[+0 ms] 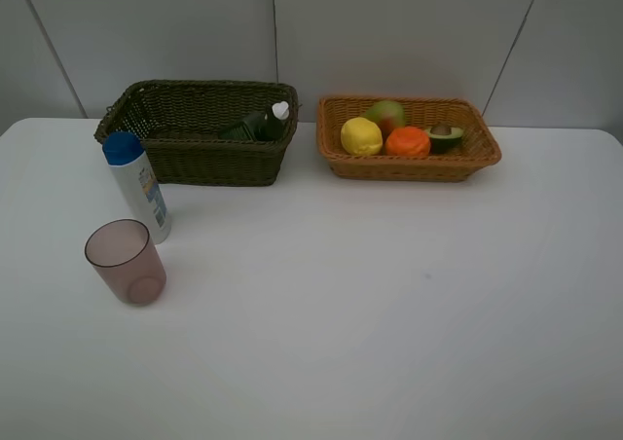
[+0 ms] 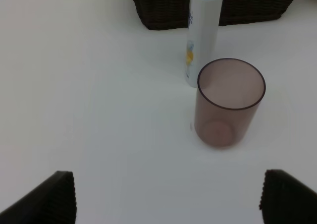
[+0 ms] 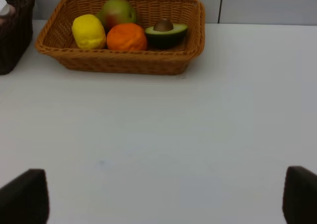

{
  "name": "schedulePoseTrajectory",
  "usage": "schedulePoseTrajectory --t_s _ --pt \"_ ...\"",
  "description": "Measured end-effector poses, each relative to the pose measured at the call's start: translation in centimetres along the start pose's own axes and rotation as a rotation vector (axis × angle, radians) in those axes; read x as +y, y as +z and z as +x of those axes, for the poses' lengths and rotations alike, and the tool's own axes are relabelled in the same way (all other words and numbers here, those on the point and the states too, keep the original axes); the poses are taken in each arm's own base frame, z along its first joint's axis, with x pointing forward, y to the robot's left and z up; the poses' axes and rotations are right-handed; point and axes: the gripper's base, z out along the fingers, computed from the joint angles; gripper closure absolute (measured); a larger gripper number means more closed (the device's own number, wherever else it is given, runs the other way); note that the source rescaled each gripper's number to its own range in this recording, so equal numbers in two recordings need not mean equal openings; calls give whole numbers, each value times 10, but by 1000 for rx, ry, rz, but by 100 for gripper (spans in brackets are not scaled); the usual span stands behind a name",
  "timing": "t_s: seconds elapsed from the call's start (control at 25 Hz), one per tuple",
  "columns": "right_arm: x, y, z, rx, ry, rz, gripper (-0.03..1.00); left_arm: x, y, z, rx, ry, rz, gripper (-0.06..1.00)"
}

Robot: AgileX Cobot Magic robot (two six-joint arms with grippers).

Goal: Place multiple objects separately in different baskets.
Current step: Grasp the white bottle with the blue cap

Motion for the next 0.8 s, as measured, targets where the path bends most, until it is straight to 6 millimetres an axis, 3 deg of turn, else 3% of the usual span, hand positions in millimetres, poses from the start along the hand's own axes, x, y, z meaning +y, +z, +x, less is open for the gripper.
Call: schedulePoseTrajectory --t_s 0.12,0.28,0.52,0.8 --pt "0 0 0 0 0 0 -3 0 -1 -2 1 0 0 -6" --pt "0 0 0 0 0 -1 -3 -1 -5 -19 28 -2 -1 -6" --pt "0 0 0 0 0 -1 -3 -2 1 -62 123 -8 -4 -6" --pt "0 0 0 -1 1 -2 -3 -2 33 -119 274 -18 -10 -6"
